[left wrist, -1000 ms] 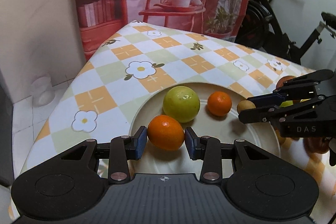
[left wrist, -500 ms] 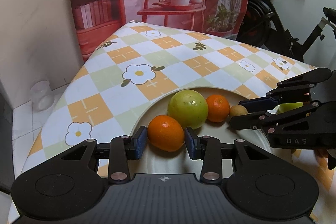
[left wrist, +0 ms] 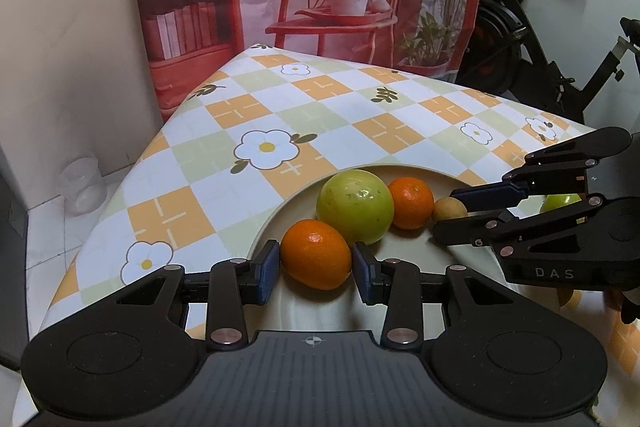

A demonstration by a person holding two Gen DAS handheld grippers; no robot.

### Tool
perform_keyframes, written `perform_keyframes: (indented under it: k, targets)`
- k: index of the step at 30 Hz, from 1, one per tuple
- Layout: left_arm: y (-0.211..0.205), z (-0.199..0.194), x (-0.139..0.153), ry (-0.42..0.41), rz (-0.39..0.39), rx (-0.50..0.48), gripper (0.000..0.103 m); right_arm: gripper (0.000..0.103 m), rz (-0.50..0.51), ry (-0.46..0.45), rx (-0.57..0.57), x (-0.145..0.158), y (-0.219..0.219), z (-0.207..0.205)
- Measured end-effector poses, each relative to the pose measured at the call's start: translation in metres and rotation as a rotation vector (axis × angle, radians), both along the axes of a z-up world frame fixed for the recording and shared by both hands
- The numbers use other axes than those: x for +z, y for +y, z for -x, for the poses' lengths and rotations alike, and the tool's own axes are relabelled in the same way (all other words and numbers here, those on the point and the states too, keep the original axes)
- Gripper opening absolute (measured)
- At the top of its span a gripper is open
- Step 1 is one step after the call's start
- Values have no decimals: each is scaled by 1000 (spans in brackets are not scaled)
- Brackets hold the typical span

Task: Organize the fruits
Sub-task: 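Open the left tool on the plate while the right tool releases the kiwi there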

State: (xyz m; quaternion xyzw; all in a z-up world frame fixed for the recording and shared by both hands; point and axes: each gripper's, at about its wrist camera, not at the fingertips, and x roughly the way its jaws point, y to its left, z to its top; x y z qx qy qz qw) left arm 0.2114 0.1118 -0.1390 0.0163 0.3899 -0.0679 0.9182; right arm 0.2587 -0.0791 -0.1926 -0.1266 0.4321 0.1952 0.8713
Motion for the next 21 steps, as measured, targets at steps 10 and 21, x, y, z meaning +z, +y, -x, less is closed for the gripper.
perform_keyframes:
  k: [10,21]
  targets:
    - [-3,2,8,-15,5,1,55,31,-13,-26,-23,10,-3,5]
    - [-22,31,44,-113,45,57,55,31,-136,-172,-155,62,-44,53]
